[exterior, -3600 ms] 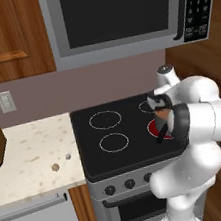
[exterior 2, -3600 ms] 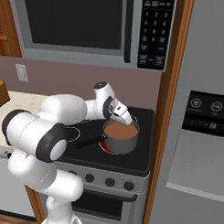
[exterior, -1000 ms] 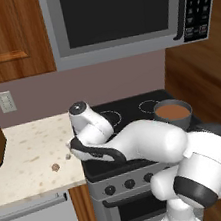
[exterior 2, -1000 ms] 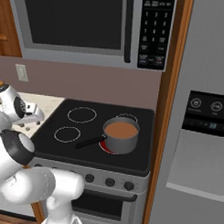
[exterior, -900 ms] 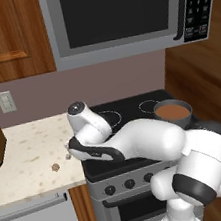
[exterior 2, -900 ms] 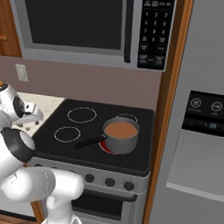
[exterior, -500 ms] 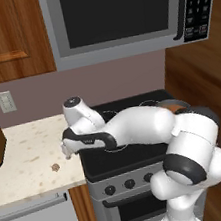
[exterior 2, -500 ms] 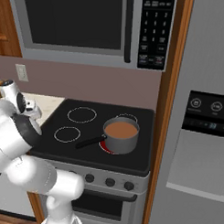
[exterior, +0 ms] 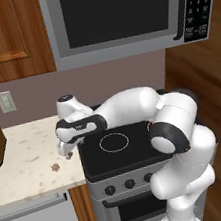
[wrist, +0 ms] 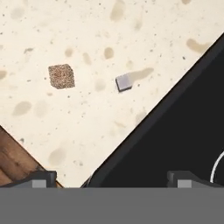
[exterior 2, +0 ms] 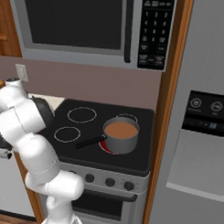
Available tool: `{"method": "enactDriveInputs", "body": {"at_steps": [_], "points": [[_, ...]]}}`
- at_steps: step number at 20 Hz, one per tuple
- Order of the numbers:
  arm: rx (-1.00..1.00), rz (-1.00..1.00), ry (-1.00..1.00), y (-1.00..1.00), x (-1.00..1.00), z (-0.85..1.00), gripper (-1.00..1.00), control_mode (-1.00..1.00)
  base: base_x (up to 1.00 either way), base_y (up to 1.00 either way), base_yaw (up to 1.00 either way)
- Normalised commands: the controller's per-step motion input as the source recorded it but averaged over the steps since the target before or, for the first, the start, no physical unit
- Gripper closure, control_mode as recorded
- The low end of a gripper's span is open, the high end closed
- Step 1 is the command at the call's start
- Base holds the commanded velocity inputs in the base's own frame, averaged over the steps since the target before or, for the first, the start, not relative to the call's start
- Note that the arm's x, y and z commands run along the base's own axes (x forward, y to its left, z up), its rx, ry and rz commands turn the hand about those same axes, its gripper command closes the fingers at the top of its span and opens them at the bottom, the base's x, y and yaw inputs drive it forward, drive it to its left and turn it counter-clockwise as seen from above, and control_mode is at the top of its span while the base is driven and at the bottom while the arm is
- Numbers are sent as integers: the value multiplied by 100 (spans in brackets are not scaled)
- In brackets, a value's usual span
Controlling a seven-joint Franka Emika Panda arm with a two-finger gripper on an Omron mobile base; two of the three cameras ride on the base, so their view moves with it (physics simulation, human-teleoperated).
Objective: Pick up the sugar cube(s) and place them in the saucepan with hot chocolate.
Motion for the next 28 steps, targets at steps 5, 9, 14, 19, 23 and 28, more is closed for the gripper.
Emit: {"method": "enactDriveInputs", "body": {"at_steps": [5,9,14,19,23,28], "points": [[0,8,0,17,19,-24,-100,-100,0,0,0],[0,2,1,18,31,-34,-100,-100,0,0,0],[0,0,0,21,21,-27,-100,-100,0,0,0],[-1,0,1,20,19,-33,-100,-100,0,0,0],[-2,0,4,2,25,-33,-100,-100,0,0,0],[-1,0,9,0,22,-30,-100,-100,0,0,0]]}}
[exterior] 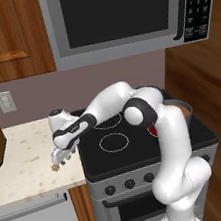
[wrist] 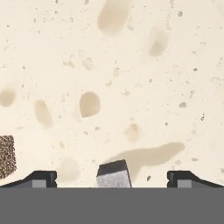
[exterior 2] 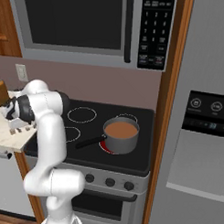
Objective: Pick up the sugar cube(s) and place them in the saucepan with hot chocolate.
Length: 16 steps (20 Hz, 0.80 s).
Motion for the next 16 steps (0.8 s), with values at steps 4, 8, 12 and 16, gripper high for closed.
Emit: {"method": "enactDriveInputs", "body": {"at_steps": [4,8,12,16], "points": [[0,0,6,0,19,-31,-100,-100,0,0,0],[0,0,0,0,12,-19,-100,-100,0,0,0],[0,0,0,0,1,-9,-100,-100,0,0,0],[0,0,2,0,0,-8,100,-100,0,0,0]]}}
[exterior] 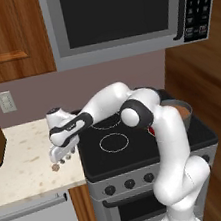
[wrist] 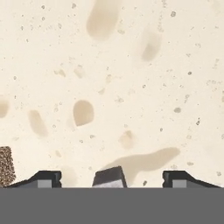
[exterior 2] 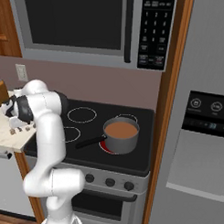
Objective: Pick up the sugar cube(s) and place them in the saucepan with hot chocolate.
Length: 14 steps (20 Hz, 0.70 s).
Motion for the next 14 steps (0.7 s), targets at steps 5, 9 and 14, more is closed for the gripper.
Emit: {"method": "enactDriveInputs", "body": {"at_steps": [5,9,14], "points": [[0,0,2,0,-2,-3,100,-100,0,0,0],[0,0,0,0,-8,0,100,-100,0,0,0],[0,0,0,0,-4,0,100,-100,0,0,0]]}}
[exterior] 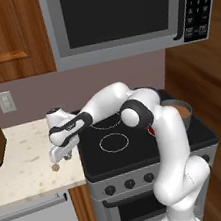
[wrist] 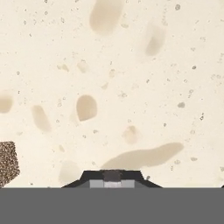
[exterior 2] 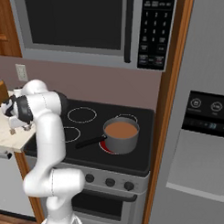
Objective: Pick up the sugar cube(s) and place them in the saucepan with hot chocolate.
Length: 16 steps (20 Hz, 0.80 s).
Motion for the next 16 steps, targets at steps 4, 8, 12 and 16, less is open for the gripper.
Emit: {"method": "enactDriveInputs", "body": {"at_steps": [4,8,12,16], "points": [[0,0,0,-1,0,0,100,-100,0,0,0],[0,-9,-2,-26,-33,9,100,-100,0,0,0],[1,-40,-12,-71,-51,23,100,-100,0,0,0],[0,-54,-16,-78,-15,11,100,-100,0,0,0]]}}
